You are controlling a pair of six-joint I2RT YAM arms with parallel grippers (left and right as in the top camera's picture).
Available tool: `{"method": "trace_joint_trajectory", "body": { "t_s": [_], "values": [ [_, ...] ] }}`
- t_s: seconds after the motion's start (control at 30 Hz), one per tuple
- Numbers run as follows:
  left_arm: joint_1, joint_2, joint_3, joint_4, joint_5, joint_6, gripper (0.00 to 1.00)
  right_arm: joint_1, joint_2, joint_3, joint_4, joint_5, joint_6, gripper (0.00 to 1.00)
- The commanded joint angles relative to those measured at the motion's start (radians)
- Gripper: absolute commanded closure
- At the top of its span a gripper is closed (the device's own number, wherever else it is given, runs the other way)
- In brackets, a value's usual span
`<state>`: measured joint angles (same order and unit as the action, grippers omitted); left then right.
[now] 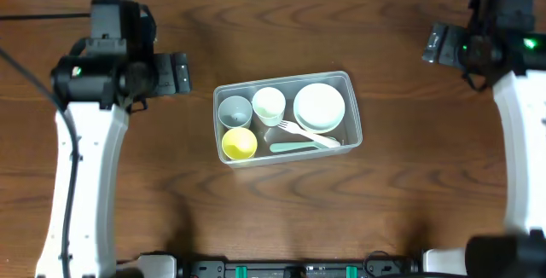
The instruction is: Pack container
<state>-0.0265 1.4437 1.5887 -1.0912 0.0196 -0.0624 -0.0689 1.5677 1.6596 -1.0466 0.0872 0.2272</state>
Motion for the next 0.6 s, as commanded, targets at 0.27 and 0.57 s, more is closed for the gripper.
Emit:
{"method": "trace_joint_trajectory", "body": {
  "t_s": [0.27, 0.57],
  "values": [
    [-0.040, -0.438, -0.320, 0.054, -0.001, -0.002, 0.02, 0.061, -0.541, -0.519, 0.130, 0.062, 0.081, 0.01],
    [-0.086, -0.904, -0.663, 0.087, -0.002, -0.044, 0.02, 0.155, -1.013, -0.949, 0.123, 0.126, 0.155, 0.01]
  ]
}}
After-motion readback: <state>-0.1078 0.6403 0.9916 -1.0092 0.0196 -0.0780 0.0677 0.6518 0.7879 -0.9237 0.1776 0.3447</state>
